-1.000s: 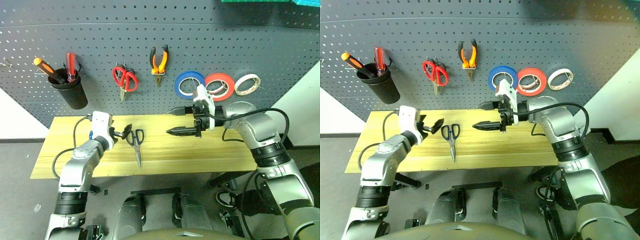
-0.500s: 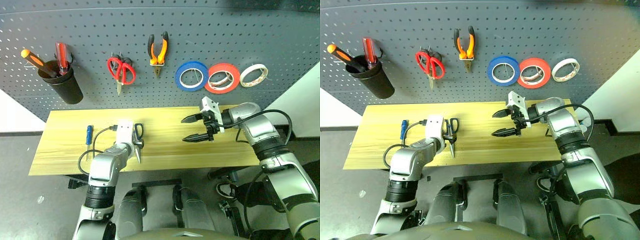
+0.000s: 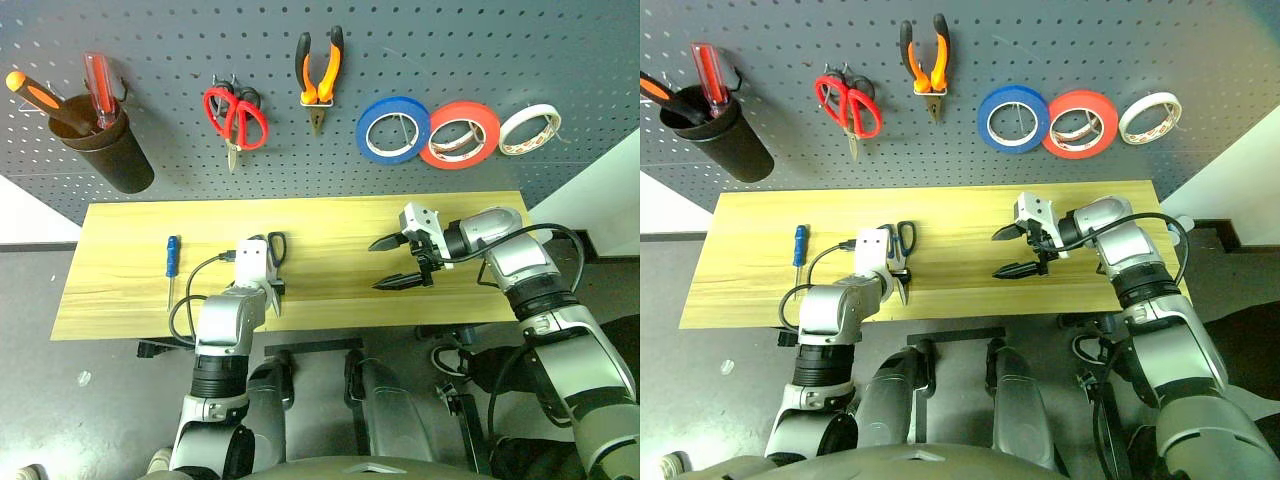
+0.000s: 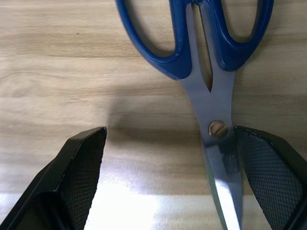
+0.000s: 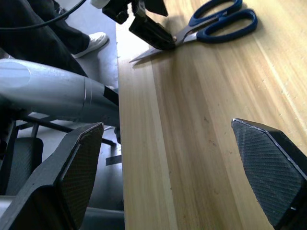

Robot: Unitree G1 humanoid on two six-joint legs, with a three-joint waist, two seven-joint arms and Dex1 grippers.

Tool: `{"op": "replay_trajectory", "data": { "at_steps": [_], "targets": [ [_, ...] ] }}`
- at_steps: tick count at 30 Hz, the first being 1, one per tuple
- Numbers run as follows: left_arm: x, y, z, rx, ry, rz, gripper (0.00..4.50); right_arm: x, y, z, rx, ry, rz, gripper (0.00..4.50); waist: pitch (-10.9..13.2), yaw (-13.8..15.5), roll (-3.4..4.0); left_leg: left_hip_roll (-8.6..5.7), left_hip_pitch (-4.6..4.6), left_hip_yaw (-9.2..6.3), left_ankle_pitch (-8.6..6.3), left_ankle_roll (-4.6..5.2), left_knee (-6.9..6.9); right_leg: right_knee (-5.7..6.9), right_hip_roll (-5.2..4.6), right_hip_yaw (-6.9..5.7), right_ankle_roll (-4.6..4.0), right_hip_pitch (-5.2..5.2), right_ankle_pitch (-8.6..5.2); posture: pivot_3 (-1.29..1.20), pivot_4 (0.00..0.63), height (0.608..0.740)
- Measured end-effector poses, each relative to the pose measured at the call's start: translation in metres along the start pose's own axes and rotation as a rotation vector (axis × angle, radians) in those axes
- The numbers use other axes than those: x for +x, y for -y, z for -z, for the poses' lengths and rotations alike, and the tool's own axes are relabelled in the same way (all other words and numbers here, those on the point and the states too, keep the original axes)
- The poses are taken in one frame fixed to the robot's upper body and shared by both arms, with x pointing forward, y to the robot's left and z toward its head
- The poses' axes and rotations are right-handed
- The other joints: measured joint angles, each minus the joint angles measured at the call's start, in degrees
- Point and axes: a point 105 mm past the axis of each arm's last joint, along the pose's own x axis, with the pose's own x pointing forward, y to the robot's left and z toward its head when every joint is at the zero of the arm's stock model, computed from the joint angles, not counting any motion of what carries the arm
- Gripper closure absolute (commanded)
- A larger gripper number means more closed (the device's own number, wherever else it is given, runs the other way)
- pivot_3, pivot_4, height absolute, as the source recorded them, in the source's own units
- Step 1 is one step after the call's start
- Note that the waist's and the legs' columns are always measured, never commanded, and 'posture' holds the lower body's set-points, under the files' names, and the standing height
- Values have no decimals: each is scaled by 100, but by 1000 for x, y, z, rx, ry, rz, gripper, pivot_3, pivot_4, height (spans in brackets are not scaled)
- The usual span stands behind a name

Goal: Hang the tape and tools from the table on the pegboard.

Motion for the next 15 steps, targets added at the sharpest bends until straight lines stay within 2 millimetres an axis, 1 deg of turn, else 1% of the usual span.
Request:
{"op": "replay_trajectory", "data": {
  "at_steps": [6,9,11,15],
  "targets": [
    [2,4,-3,-10,9,15,0,-3,-1,-2,-15,-9,6,26,19,-10,4,-2,2,2,-1,0,-2,0,-4,0,1,0,-3,-57,401,731],
    [2,9,-3,-11,-5,8,561,-5,0,-2,-17,-12,13,0,19,-13,3,-3,3,1,-2,-1,0,-1,-7,-1,1,1,-3,-52,396,731],
    [1,12,-2,-8,-17,3,1218,-5,0,-2,-18,-13,16,0,19,-19,3,-3,2,1,-2,-1,-1,-4,-7,0,2,1,-4,-48,392,731],
    [-1,11,1,8,-27,-36,2593,-5,2,-3,-18,-11,27,0,19,-49,3,-3,3,2,-2,-1,-17,-10,-4,0,3,-1,-4,-47,386,731]
  ]
}}
